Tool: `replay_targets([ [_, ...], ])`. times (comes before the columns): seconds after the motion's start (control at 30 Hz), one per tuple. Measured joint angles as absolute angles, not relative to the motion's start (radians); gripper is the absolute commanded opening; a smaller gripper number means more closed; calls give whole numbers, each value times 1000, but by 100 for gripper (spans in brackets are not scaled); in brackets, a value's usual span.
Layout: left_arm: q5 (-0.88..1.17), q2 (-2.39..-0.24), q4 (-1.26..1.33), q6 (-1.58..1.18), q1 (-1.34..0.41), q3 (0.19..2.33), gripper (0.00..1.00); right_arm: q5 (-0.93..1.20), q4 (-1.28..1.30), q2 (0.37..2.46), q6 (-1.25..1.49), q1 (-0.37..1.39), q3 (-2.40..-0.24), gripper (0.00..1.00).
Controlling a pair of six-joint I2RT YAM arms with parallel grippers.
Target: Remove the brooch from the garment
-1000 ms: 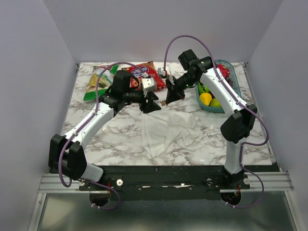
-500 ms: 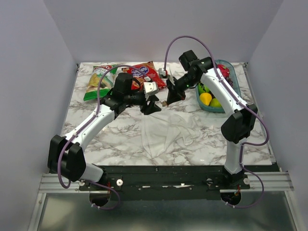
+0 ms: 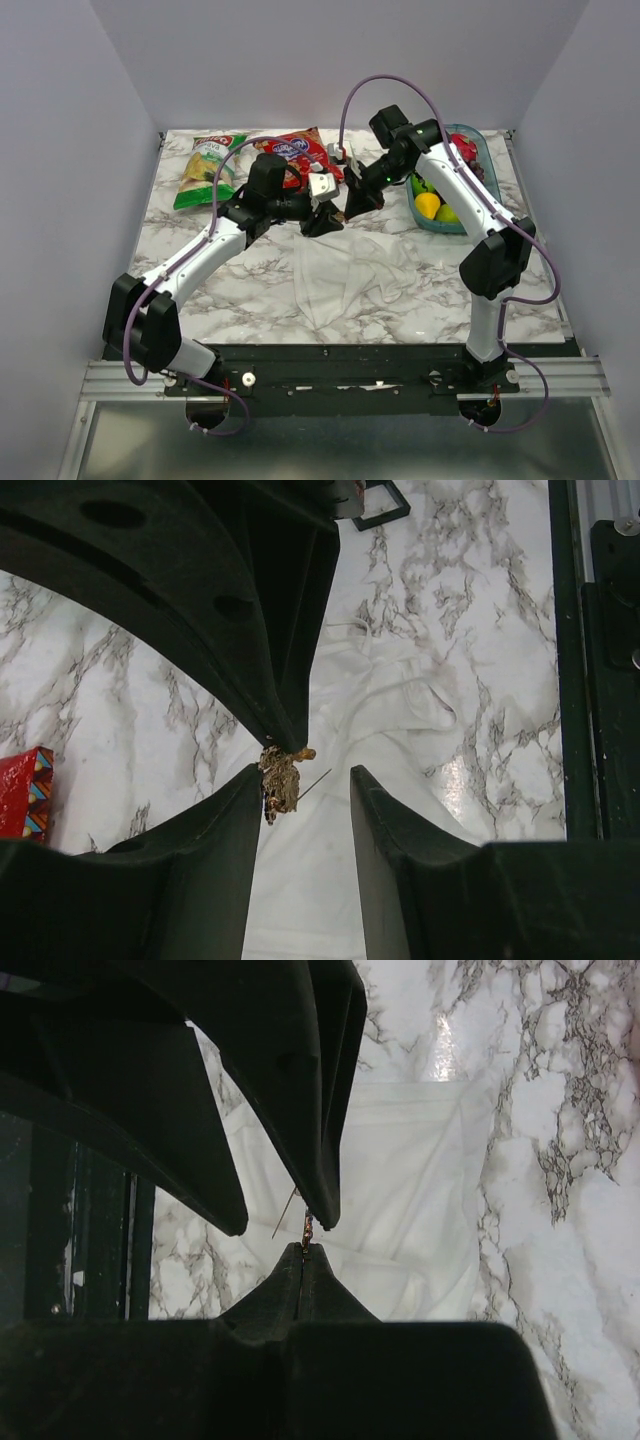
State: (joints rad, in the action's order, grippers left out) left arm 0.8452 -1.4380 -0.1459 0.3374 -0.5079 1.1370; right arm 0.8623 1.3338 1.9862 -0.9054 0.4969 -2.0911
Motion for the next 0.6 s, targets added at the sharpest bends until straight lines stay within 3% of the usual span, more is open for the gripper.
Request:
replay_targets([
  [0.3,864,-1472,-229,382,-508,1208,53,862,1334,1986,-905,498,-2091,1],
  [0.6,898,-1487,-301,430,-507,1255,41,862,1340,1986,-906,498,-2091,1],
])
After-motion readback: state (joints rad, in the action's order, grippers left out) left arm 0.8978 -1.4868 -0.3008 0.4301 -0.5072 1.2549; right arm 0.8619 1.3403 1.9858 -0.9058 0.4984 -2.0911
